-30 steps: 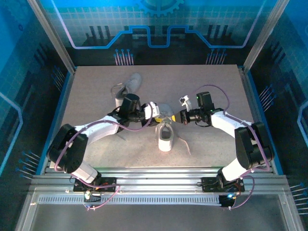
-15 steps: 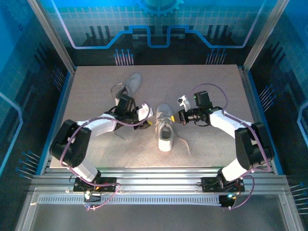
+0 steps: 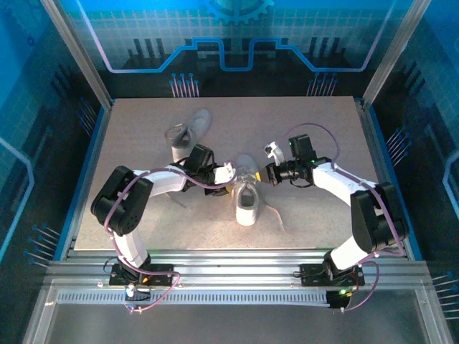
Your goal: Tie the shoes
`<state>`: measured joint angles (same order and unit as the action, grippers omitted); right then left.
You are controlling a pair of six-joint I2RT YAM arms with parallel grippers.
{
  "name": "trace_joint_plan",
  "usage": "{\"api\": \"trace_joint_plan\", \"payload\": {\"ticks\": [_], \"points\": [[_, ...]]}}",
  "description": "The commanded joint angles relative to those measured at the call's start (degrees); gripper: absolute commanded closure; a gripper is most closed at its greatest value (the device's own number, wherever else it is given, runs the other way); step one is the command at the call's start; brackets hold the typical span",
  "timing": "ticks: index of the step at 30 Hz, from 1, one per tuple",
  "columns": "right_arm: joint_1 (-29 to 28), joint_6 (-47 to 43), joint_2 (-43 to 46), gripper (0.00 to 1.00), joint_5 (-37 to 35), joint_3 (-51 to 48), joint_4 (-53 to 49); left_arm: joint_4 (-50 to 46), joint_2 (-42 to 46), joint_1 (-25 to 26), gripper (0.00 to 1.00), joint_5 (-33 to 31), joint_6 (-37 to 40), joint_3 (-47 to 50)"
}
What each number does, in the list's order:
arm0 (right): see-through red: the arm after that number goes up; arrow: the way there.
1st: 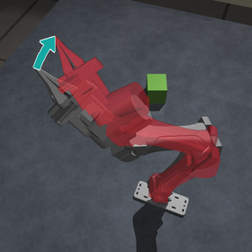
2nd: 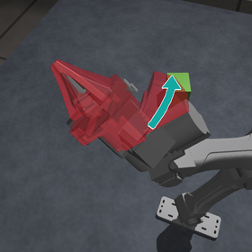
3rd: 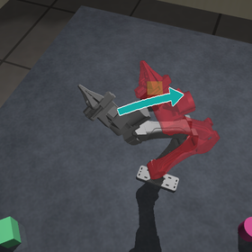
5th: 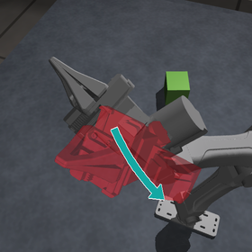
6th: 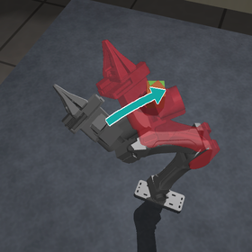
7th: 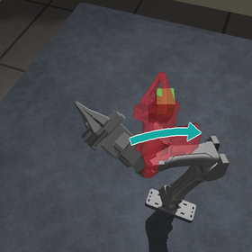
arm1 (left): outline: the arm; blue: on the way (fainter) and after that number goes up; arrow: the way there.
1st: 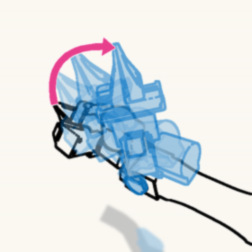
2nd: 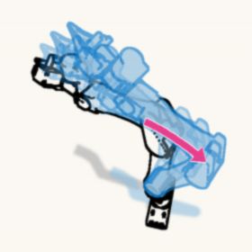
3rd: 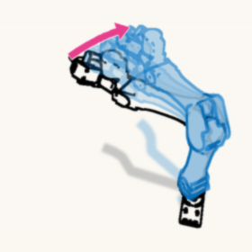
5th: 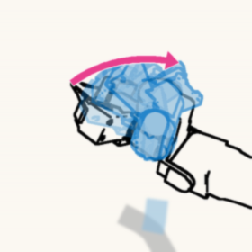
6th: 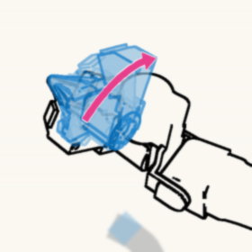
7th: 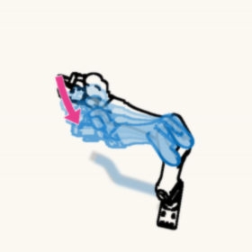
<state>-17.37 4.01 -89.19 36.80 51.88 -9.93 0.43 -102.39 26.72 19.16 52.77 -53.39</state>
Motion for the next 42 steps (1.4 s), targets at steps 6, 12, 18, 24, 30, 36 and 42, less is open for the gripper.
{"api": "trace_joint_plan", "payload": {"ticks": [6,12,18,24,30,36,42], "points": [[-0.9,-1.0,-0.1,1.0,-0.1,2.2,-1.3,-0.2,-3.3,1.2,0.43,-3.2,3.7,-3.1],[-0.9,-0.9,0.0,1.0,-0.4,2.1,-1.2,-0.6,-2.4,1.3,0.47,-2.1,4.1,-2.8],[-0.9,-0.5,0.3,1.0,-1.2,1.7,-1.4,-0.7,-0.9,1.3,0.77,0.2,2.7,-3.1],[-1.0,-1.2,0.8,1.0,-2.0,2.2,-3.1,0.4,1.4,0.5,1.0,0.5,0.7,-0.7],[-0.9,-2.5,1.1,1.0,-3.3,3.4,-5.6,0.4,5.7,-1.1,1.0,-1.0,0.5,3.3],[-1.8,-3.5,0.6,1.0,-6.3,5.6,-6.6,-6.3,11.5,-1.2,1.0,-1.1,-1.3,3.0],[-3.2,-4.4,-2.0,1.0,-8.1,8.9,-7.4,-17.9,21.3,4.2,1.0,-2.9,-6.0,0.9]]}}
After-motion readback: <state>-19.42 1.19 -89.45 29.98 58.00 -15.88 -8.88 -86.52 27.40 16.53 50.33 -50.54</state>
